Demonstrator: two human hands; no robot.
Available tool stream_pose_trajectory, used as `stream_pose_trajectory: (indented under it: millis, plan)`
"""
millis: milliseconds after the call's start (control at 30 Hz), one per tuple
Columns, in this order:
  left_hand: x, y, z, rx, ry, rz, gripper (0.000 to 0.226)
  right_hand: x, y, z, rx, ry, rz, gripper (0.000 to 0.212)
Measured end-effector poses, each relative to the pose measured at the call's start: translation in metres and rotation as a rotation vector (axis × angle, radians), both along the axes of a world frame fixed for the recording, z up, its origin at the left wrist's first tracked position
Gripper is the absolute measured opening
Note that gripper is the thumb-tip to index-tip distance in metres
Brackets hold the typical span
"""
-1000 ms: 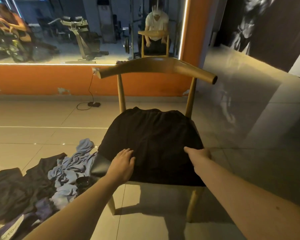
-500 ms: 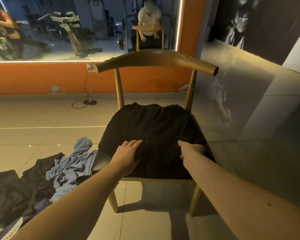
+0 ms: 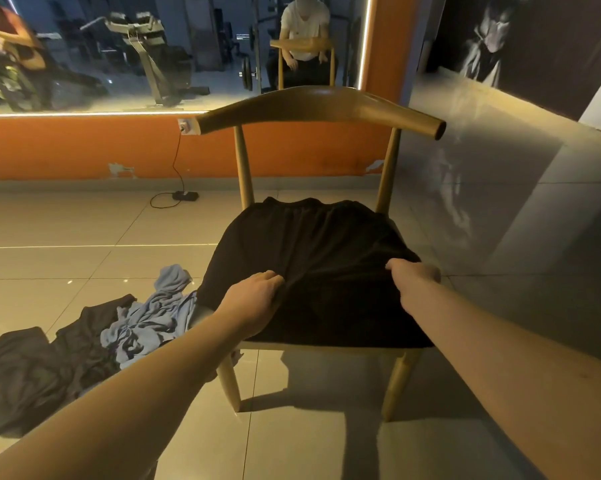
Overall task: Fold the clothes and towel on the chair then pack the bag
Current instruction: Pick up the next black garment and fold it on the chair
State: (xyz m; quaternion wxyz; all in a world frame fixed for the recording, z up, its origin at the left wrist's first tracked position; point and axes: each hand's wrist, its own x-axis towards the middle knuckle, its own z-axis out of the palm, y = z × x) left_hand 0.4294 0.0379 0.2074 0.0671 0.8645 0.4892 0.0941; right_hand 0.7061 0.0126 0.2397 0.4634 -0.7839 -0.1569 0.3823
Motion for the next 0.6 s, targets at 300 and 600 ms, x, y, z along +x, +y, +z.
stream_pose_trajectory:
  millis: [300,600]
  plan:
    - [0.002,-0.036,0.008,-0.249,0.196,-0.013,0.078,0.023,-0.032,-0.027,-0.086,0.048,0.088,0.07]
    - [0.06,-0.029,-0.005,0.05,-0.029,0.057,0.042,0.062,-0.013,-0.024,-0.166,-0.355,0.116,0.075]
